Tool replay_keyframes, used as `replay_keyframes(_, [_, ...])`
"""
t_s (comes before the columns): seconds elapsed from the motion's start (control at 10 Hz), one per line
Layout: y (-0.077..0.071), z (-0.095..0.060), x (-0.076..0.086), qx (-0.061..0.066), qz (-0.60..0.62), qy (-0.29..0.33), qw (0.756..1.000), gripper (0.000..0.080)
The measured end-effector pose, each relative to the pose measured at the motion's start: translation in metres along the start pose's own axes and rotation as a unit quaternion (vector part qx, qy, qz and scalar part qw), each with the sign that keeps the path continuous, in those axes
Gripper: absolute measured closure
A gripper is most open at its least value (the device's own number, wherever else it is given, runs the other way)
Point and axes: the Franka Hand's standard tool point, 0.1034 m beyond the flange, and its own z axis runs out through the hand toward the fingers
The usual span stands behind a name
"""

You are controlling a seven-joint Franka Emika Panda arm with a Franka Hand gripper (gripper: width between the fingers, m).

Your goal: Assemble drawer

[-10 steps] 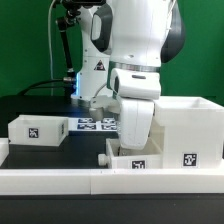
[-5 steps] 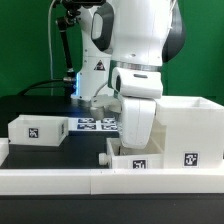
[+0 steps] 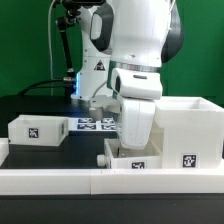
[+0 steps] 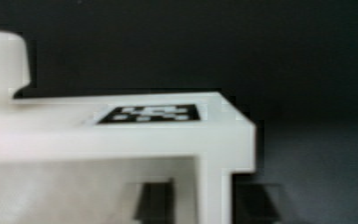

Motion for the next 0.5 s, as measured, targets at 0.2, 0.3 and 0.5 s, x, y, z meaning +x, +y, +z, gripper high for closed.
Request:
replay_keyframes(0.2, [-0.001, 0.000, 0.000, -0.001, 0.002, 0.001, 1.000, 0.0299])
replay_keyframes(0.3, [0.000, -0.002, 0.001, -0.001, 0.009, 0.000, 1.000, 0.0299])
replay_keyframes(0.5, [0.001, -0.015, -0.002, 0.005, 0.011, -0.005, 1.000, 0.0165])
